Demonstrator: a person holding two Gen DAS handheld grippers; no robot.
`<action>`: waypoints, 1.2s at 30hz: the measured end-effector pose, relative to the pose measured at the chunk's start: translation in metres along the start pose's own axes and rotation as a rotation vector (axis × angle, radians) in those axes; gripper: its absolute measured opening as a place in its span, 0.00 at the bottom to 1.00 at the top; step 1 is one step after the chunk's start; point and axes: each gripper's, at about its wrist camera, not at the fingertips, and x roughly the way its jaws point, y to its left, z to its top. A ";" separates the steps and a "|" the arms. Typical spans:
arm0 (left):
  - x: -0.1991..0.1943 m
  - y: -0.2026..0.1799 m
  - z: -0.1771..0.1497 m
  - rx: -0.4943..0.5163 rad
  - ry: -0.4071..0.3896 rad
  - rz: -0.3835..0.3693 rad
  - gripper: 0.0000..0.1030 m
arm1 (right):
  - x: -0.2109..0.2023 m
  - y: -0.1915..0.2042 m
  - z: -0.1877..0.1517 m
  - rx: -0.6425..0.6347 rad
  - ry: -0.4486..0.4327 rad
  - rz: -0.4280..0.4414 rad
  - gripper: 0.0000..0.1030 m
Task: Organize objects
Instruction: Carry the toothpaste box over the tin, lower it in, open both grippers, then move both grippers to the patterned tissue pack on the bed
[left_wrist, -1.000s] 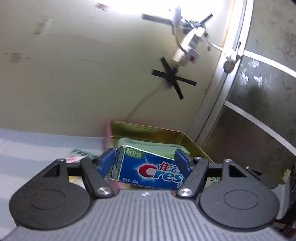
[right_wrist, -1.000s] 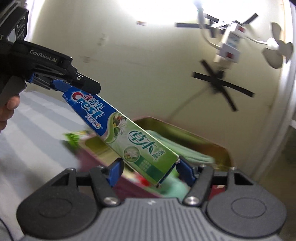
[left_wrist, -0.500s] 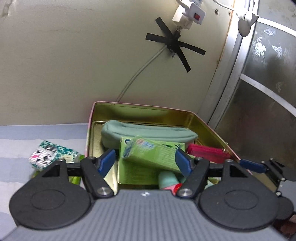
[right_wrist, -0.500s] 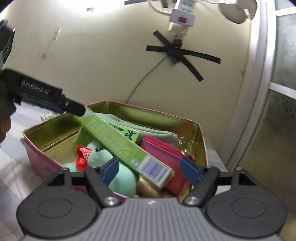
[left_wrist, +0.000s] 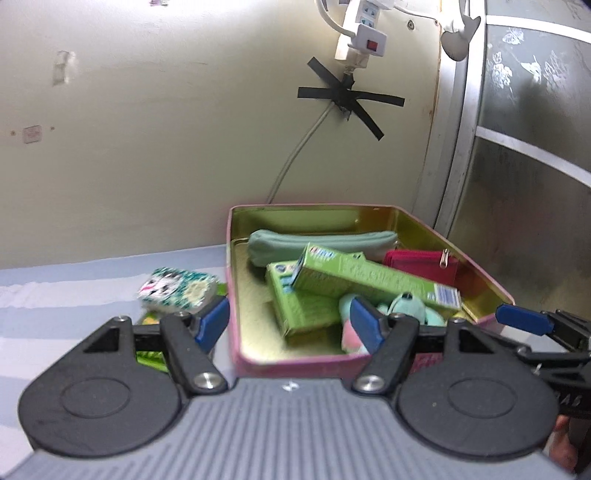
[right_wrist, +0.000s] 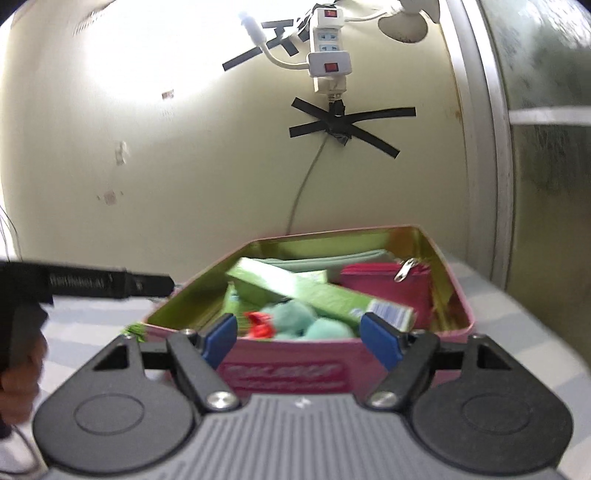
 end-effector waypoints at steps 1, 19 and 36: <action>-0.004 0.002 -0.003 0.000 0.001 0.006 0.72 | -0.003 0.003 -0.002 0.012 -0.001 0.009 0.74; -0.036 0.088 -0.041 -0.065 0.037 0.200 0.72 | 0.000 0.096 -0.021 -0.016 0.079 0.152 0.73; -0.037 0.173 -0.069 -0.143 0.046 0.354 0.72 | 0.036 0.177 -0.032 -0.204 0.174 0.214 0.71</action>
